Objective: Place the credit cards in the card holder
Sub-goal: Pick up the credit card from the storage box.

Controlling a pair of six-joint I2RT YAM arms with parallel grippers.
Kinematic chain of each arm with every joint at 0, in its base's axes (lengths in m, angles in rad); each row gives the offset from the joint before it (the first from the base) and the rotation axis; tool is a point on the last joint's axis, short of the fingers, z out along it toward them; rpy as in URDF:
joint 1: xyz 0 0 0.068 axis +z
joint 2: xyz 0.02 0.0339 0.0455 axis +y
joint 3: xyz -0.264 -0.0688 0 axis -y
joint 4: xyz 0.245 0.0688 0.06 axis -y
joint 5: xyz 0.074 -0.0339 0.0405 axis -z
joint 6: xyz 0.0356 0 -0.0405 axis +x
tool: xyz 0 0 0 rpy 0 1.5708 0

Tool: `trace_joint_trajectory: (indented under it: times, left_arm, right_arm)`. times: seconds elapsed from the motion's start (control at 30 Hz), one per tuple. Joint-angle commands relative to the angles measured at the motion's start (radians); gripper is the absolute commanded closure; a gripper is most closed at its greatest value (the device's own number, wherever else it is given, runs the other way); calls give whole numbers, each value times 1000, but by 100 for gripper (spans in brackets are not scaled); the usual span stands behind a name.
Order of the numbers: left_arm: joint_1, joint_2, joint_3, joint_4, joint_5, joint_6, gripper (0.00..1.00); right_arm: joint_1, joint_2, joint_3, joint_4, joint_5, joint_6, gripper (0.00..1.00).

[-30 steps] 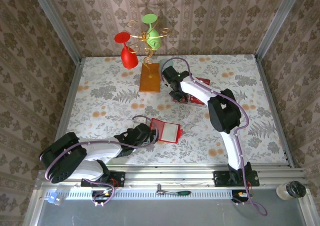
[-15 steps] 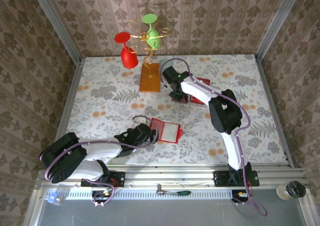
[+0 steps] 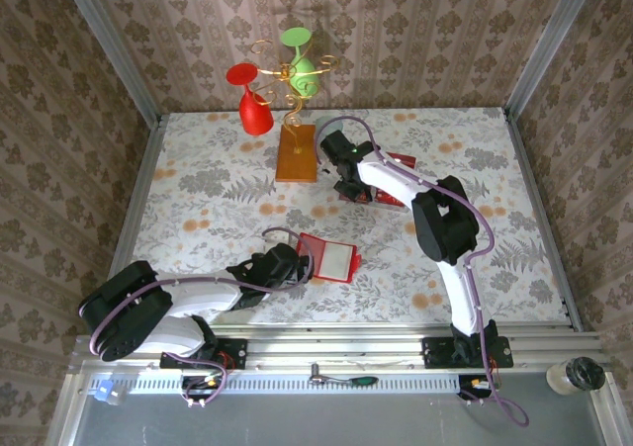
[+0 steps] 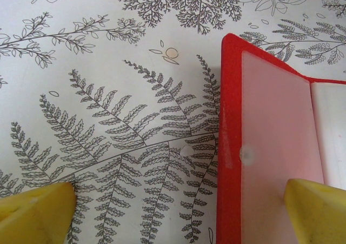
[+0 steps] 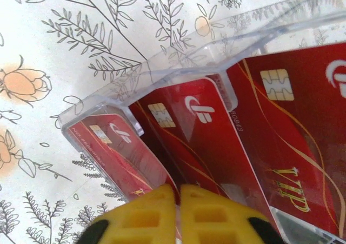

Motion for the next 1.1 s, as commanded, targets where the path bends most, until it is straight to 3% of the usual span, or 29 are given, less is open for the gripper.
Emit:
trace_joint_trajectory:
  times: [0.0,0.7,1.07]
  left_arm:
    - [-11,23,5,-66,44,-22,0]
    - [-13,24,6,-66,44,-21,0]
    - [-28,-8,1,-125,-19,-57,0]
  right_arm:
    - [8,-9,-40,-12,-75,5,99]
    - [53,-159,-65,-19,-4,-8,100]
    - [63,-260,-59,-40,-47,75,100]
